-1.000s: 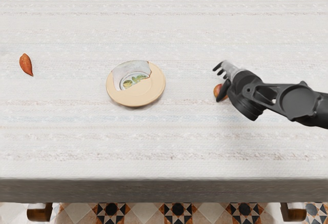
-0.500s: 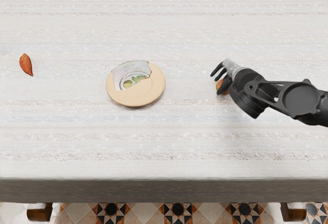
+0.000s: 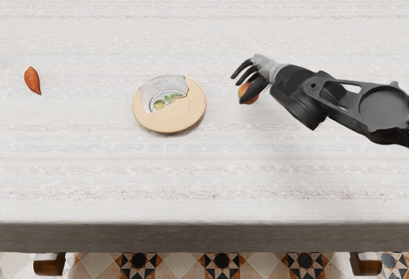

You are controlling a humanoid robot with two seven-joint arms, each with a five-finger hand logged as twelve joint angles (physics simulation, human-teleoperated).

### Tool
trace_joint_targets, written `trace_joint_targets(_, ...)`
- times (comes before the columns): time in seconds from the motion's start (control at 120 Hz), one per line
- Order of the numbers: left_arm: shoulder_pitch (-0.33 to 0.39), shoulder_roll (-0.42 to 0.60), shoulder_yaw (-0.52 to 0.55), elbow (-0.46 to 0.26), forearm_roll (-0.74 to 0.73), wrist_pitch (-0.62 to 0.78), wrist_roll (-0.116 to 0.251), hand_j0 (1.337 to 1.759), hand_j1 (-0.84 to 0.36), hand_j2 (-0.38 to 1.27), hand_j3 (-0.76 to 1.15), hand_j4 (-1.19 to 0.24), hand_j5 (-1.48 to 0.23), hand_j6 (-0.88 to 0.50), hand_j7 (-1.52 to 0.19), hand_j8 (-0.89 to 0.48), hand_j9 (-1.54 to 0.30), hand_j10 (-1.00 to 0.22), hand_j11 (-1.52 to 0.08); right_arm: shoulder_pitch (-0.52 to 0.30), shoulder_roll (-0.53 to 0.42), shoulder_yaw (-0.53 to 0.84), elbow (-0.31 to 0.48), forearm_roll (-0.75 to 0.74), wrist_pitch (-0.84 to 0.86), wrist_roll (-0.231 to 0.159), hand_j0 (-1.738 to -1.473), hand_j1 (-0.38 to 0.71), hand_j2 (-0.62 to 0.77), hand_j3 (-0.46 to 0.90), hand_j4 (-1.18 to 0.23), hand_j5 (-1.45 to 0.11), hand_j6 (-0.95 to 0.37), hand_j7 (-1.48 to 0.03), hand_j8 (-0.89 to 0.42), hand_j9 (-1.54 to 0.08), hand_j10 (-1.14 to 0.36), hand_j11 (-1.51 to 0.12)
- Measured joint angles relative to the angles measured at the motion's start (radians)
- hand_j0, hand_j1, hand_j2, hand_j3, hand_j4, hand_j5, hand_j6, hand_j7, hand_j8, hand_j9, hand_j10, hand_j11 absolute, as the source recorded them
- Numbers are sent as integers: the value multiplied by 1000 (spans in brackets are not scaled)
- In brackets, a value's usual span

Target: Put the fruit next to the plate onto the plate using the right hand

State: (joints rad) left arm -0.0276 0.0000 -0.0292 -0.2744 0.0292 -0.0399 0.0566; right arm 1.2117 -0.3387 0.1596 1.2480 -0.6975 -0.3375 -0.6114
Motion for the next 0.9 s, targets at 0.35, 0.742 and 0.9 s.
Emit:
trace_joint_targets(0.35,0,0,0,0,0,0,0,1658,349,0,0,0,0,0,0,0,0,0,0,85,250,34,-119,-7,33,0,-1658,286,219,0,-594,-815,-606,-793,-417,-795,-458,-786)
trace_joint_targets(0.742,0,0,0,0,0,0,0,1658,349,0,0,0,0,0,0,0,0,0,0,91,337,27,-244,-15,50,0,-1658,5,82,0,-334,-456,-340,-444,-267,-447,-278,-442)
trace_joint_targets(0.9,0,0,0,0,0,0,0,1658,349,0,0,0,0,0,0,0,0,0,0,91,303,87,-191,-11,131,1,-1658,-166,35,0,-171,-232,-175,-227,-141,-228,-145,-226)
